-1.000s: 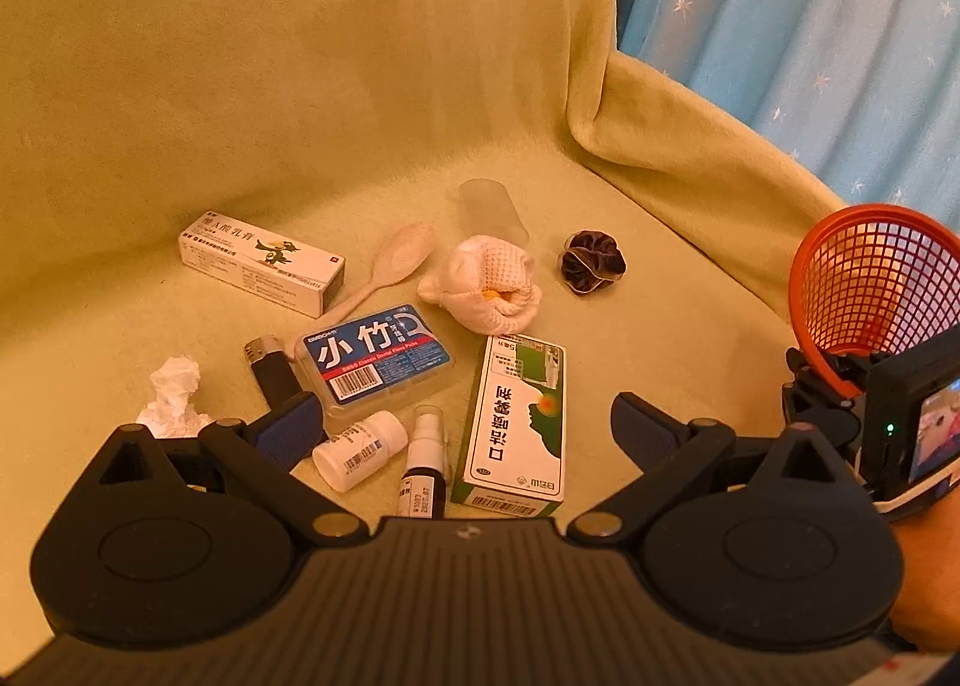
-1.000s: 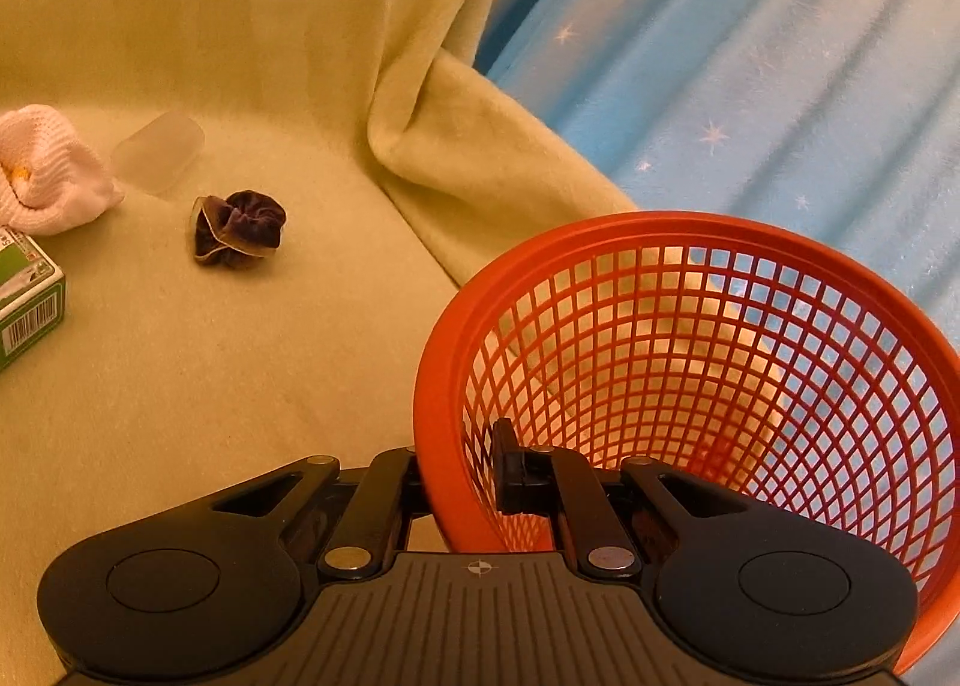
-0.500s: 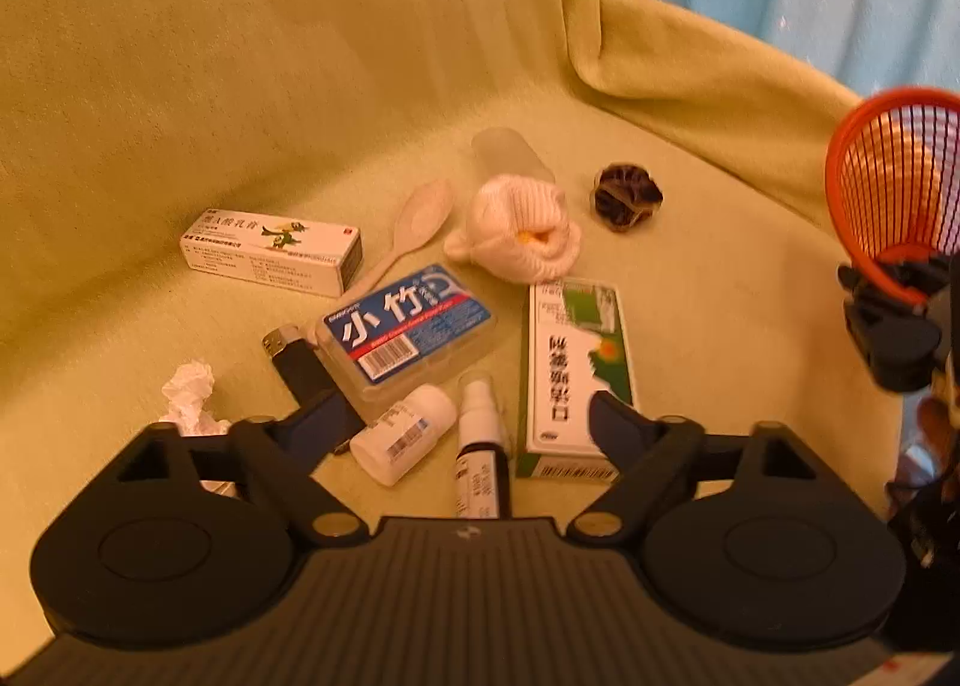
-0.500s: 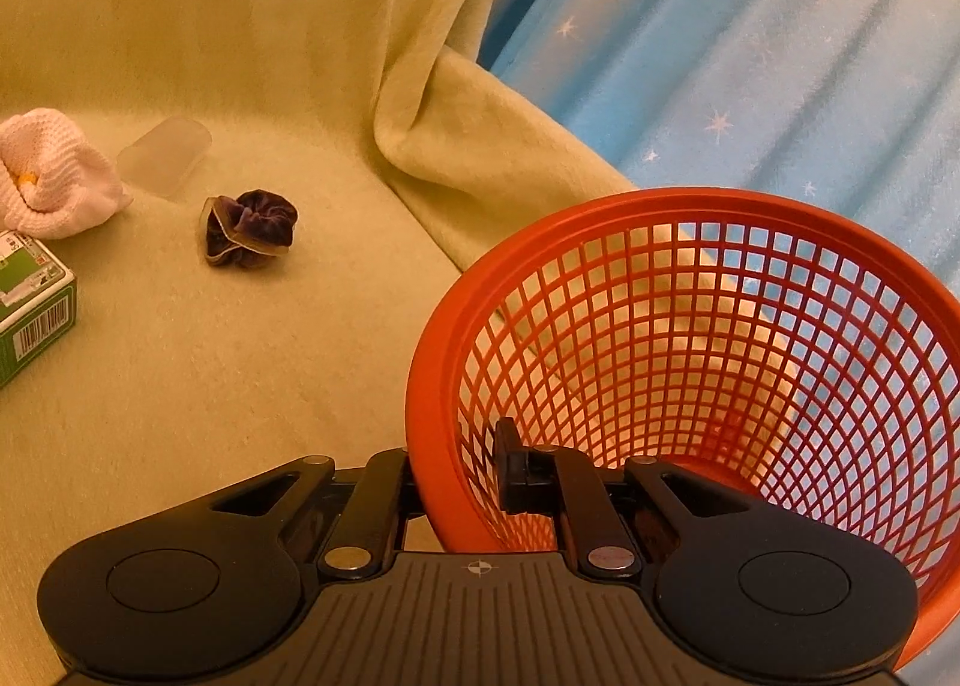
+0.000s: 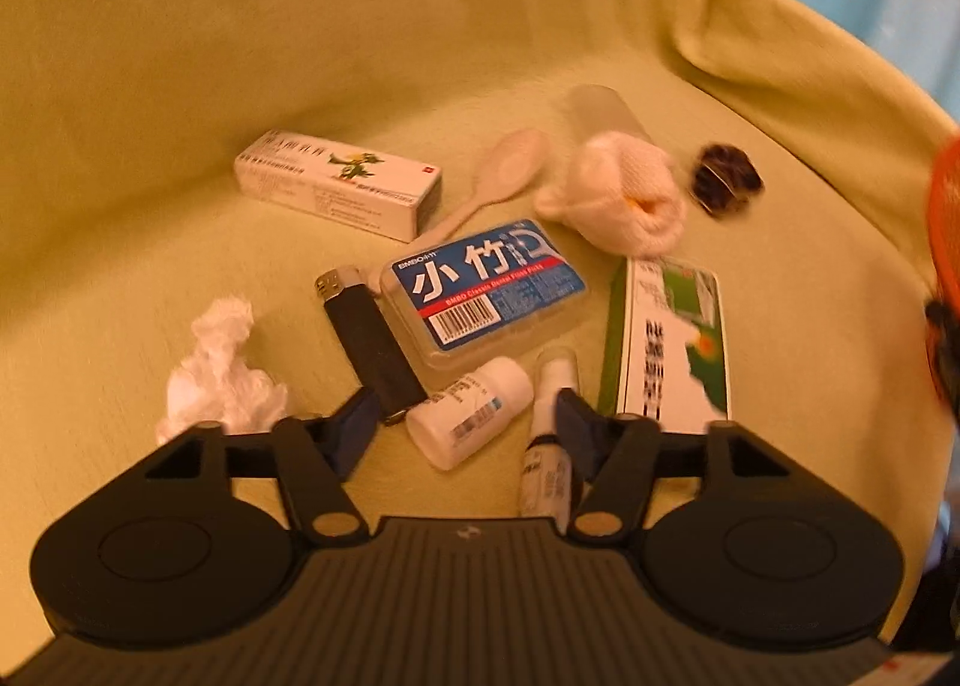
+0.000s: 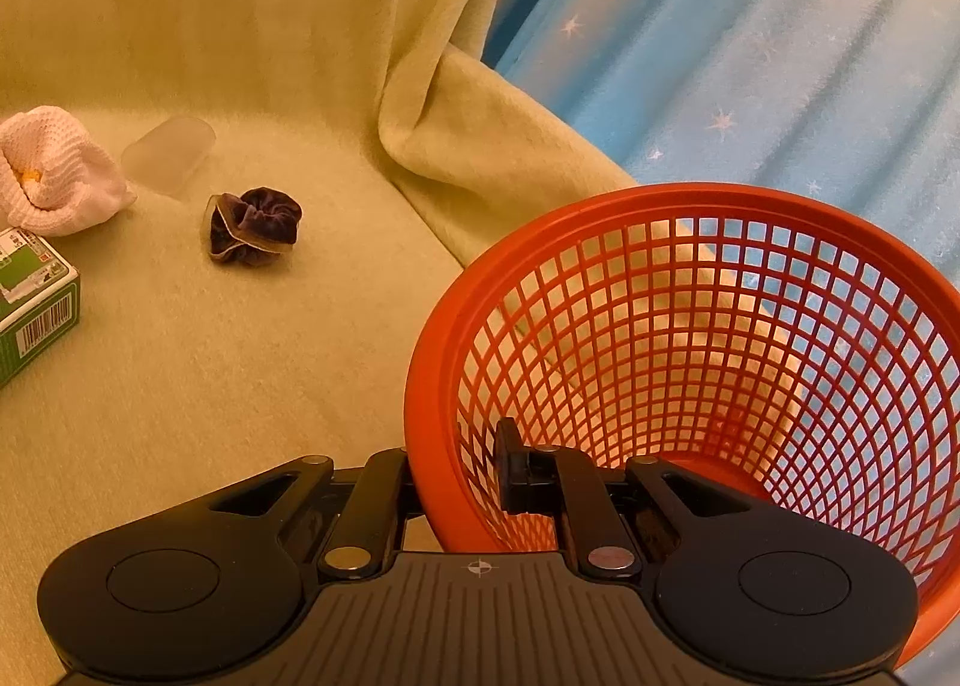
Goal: Organize objects
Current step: 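Grasp the small white pill bottle with the left gripper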
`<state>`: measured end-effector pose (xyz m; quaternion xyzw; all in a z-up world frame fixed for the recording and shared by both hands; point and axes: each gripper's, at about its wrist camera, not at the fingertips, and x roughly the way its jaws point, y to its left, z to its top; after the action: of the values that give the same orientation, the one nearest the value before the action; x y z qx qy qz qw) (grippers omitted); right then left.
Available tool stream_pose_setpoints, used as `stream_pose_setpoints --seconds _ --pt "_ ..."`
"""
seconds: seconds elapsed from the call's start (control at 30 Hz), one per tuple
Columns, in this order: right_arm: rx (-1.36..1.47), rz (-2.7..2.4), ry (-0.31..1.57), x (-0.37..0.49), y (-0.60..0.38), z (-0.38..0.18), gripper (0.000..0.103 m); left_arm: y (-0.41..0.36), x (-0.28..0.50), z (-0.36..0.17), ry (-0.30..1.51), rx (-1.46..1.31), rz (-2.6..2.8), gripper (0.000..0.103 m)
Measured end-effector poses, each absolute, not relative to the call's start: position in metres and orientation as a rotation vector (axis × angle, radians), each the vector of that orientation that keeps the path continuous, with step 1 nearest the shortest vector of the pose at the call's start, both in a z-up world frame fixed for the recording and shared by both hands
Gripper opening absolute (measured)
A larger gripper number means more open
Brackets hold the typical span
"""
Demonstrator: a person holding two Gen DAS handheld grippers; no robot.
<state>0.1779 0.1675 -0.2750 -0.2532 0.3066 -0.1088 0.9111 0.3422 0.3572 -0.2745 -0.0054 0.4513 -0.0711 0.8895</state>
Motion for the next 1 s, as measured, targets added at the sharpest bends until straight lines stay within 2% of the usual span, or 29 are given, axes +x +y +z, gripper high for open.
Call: stream_pose_setpoints --seconds 0.2,0.5,0.67,0.8,0.93,1.0 --pt "-0.512 -0.222 0.633 0.177 0.165 -0.275 0.008 0.347 0.354 -0.279 0.926 -0.026 -0.034 0.071" --pt "-0.511 -0.218 0.637 0.178 0.165 -0.275 0.008 0.37 0.338 -0.289 0.975 0.01 -0.035 0.061" --pt "-0.502 -0.218 0.634 0.179 0.164 -0.274 0.008 0.376 0.323 -0.288 0.968 0.021 -0.017 0.061" --pt "-0.499 -0.216 0.632 0.18 0.164 -0.274 0.008 0.375 0.322 -0.287 0.949 0.015 -0.003 0.054" --pt "-0.498 -0.214 0.631 0.18 0.163 -0.273 0.008 0.371 0.324 -0.286 0.935 0.047 -0.019 0.053" --pt "-0.493 -0.215 0.63 0.18 0.163 -0.273 0.008 0.369 0.323 -0.286 0.934 0.063 -0.023 0.042"
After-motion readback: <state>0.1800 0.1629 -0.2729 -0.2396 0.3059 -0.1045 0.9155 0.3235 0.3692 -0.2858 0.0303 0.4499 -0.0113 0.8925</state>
